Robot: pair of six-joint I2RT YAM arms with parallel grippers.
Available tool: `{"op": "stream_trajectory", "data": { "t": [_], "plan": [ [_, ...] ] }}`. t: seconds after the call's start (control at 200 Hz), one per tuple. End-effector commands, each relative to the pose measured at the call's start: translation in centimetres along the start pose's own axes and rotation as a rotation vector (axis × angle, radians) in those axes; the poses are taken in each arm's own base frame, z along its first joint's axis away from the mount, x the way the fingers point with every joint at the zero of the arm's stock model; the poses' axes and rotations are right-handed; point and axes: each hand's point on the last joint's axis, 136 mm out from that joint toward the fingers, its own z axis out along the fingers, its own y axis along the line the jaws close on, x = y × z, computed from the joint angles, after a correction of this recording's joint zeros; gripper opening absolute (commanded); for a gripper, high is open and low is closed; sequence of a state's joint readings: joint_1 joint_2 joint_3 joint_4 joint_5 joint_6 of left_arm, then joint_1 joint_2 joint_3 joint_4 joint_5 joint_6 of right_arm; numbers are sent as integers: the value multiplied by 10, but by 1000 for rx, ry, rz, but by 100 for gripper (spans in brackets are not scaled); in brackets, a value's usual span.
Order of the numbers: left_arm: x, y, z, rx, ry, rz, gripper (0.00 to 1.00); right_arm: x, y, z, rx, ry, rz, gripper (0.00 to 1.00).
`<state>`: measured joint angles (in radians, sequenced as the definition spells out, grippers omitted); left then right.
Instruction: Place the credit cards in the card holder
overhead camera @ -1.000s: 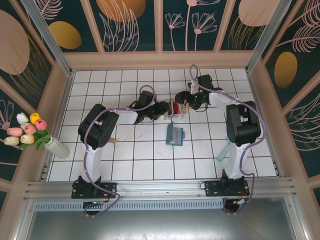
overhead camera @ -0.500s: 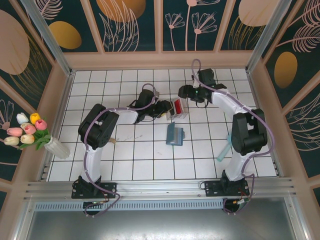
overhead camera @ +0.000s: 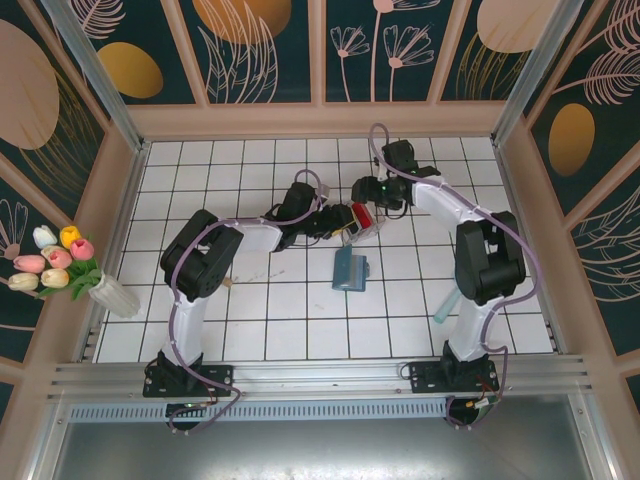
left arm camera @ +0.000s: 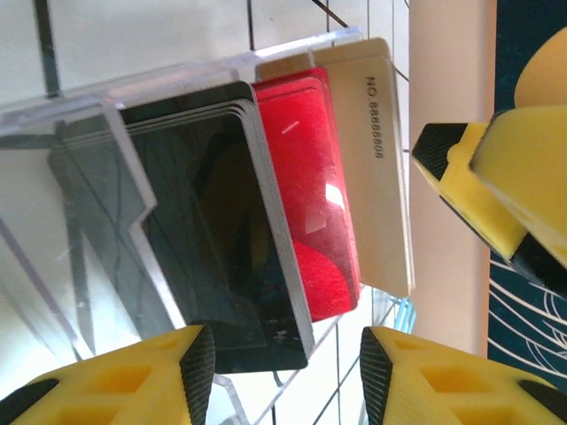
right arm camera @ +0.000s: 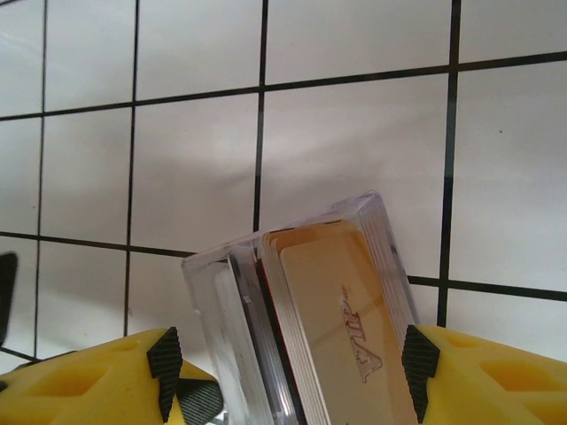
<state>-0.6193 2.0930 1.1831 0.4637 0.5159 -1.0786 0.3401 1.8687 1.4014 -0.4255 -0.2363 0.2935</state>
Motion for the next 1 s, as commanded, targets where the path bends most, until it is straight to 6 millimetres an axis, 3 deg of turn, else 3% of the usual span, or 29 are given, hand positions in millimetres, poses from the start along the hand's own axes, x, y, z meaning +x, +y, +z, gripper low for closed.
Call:
{"op": "stream_trajectory", "data": {
  "t": [0.0, 0.175, 0.455, 0.736, 0.996],
  "plan": [
    [-12, 4, -11, -43, -84, -1, 51, 4, 8, 7, -10, 36, -28, 70],
    [-22, 12, -18, -93, -155, -17, 53, 10, 5, 19, 23, 63, -42, 67],
    [-25, 20, -8, -119, -142, -33, 54, 19, 2, 35, 42, 123, -47, 68],
    [-25, 21, -5, -117, -136, -33, 54, 21, 3, 33, 153, 109, -88, 67],
    [-23, 23, -5, -120, -132, -41, 53, 21, 16, 31, 137, 119, -110, 67]
  ]
}}
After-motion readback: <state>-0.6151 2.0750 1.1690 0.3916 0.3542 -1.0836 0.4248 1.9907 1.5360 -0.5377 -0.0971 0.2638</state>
